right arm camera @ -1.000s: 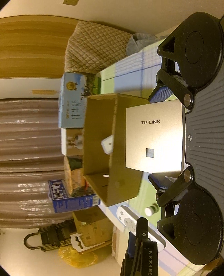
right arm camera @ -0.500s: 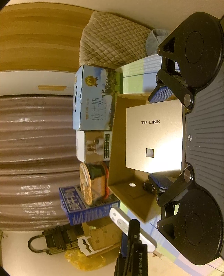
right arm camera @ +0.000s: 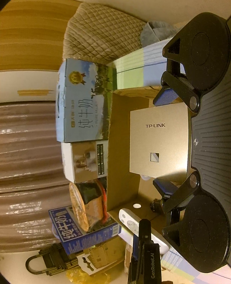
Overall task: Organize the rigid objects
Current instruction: 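Lift the white remote and gold router and carry both over the box, then release the white remote into the box with the left tool while the right tool lowers the router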
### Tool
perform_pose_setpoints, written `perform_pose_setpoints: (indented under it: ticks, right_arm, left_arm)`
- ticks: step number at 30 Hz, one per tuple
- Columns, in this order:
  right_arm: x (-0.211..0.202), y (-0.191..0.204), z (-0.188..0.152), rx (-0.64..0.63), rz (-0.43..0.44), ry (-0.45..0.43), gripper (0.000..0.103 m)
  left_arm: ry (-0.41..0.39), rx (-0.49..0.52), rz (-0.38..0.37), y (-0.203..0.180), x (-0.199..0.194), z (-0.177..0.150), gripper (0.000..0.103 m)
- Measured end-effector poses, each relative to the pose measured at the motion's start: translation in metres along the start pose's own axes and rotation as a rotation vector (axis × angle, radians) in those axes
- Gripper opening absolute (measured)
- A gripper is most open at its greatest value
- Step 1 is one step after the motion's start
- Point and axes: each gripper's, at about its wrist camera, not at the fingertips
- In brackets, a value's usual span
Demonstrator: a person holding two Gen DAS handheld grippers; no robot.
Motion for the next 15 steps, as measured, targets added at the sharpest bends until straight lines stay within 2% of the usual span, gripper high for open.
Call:
perform_pose_setpoints:
  ticks: [13, 15]
  right_arm:
    - [0.029, -0.001, -0.014, 0.001, -0.010, 0.041, 0.085]
    - [0.030, -0.002, -0.014, 0.002, -0.011, 0.043, 0.085]
  left_arm:
    - [0.040, -0.001, 0.015, 0.009, 0.029, -0.006, 0.036]
    - [0.022, -0.001, 0.029, 0.009, 0.027, -0.006, 0.041]
Point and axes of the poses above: each gripper's, at about its wrist camera, not at the fingertips, and x roughly the way its jaws point, y to its left, z to its top, and after that the axes turned 15 degrees about -z, right-handed
